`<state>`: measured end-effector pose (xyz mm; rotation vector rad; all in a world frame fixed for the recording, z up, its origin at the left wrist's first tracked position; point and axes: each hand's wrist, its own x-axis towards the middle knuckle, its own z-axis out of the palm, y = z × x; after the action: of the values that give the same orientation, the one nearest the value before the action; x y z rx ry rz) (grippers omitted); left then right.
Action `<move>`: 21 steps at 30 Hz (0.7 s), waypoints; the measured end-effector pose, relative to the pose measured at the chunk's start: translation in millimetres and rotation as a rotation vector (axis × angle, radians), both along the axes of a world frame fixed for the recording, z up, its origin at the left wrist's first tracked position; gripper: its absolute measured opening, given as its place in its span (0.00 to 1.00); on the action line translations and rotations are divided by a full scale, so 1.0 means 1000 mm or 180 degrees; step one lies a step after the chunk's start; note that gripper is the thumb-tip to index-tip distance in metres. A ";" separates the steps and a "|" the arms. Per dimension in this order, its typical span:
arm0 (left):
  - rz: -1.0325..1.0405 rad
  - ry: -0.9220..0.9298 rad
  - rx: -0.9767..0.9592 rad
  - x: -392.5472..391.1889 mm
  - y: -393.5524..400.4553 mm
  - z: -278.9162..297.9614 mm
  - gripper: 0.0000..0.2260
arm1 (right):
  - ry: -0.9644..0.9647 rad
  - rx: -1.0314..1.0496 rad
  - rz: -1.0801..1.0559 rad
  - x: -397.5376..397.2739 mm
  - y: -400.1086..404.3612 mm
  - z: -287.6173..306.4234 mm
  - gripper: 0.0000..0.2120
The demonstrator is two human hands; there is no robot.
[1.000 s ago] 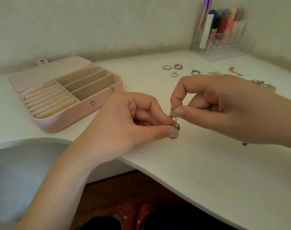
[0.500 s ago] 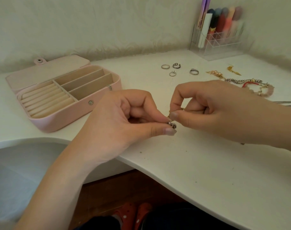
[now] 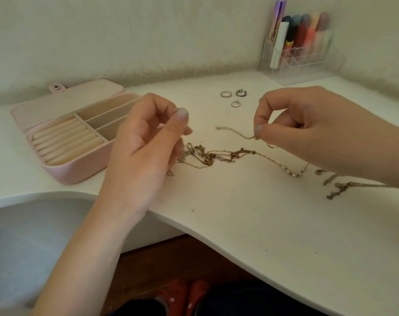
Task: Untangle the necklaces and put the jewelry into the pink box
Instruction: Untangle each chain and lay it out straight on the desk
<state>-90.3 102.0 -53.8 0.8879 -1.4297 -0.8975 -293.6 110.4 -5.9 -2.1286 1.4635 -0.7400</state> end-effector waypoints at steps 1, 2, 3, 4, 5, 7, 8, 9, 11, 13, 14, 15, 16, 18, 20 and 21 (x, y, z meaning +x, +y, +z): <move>0.0163 0.0045 -0.0048 0.000 -0.001 -0.001 0.05 | -0.0004 -0.0039 -0.0097 -0.001 -0.001 0.000 0.06; 0.0300 0.0073 -0.0077 0.000 -0.002 -0.002 0.05 | -0.0011 -0.0072 -0.0185 -0.003 -0.002 0.001 0.06; 0.0408 0.0078 -0.0091 0.000 -0.003 -0.003 0.05 | -0.0026 -0.0108 -0.0257 -0.004 -0.004 0.002 0.06; 0.0484 0.0078 -0.0087 -0.001 -0.003 -0.004 0.05 | -0.0050 -0.0142 -0.0316 -0.006 -0.005 0.002 0.07; 0.0542 0.0069 -0.0078 -0.001 -0.003 -0.005 0.06 | -0.0090 -0.0167 -0.0370 -0.007 -0.007 0.003 0.08; 0.0664 -0.0058 -0.0092 -0.001 -0.003 -0.006 0.07 | -0.0321 -0.0165 -0.0440 -0.009 -0.010 0.005 0.13; 0.0726 -0.0217 -0.0123 -0.001 -0.002 -0.005 0.07 | -0.0553 -0.0096 -0.0438 -0.009 -0.010 0.006 0.16; 0.0761 -0.0415 -0.0175 -0.002 0.000 -0.005 0.08 | -0.0808 0.0003 -0.0397 -0.010 -0.010 0.008 0.17; 0.0826 -0.0884 -0.0327 -0.006 0.003 -0.004 0.09 | -0.1230 0.0127 -0.0209 -0.009 -0.007 0.011 0.17; 0.1050 -0.1398 -0.0504 -0.011 0.007 -0.002 0.08 | -0.1519 0.0084 0.0003 -0.009 -0.004 0.013 0.15; 0.1165 -0.1612 -0.0606 -0.013 0.009 -0.002 0.07 | -0.1639 0.0026 0.0085 -0.009 -0.003 0.014 0.13; 0.1251 -0.1798 -0.0708 -0.013 0.009 -0.002 0.06 | -0.1735 -0.0033 0.0142 -0.010 -0.002 0.015 0.12; 0.1316 -0.1999 -0.0800 -0.013 0.008 -0.003 0.03 | -0.1805 -0.0080 0.0174 -0.011 -0.002 0.016 0.12; 0.1327 -0.2386 -0.0883 -0.015 0.008 -0.003 0.08 | -0.1892 -0.0117 0.0202 -0.013 -0.003 0.016 0.12; 0.1202 -0.2575 -0.0911 -0.019 0.010 -0.001 0.15 | -0.1954 -0.0113 0.0253 -0.013 -0.004 0.015 0.11; 0.1163 -0.2617 -0.0942 -0.023 0.012 0.005 0.17 | -0.1964 -0.0127 0.0300 -0.013 -0.004 0.014 0.10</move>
<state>-113.7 114.0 -49.3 1.3058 -1.9299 -0.0060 -306.2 106.7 8.2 -1.7476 1.0132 -1.2544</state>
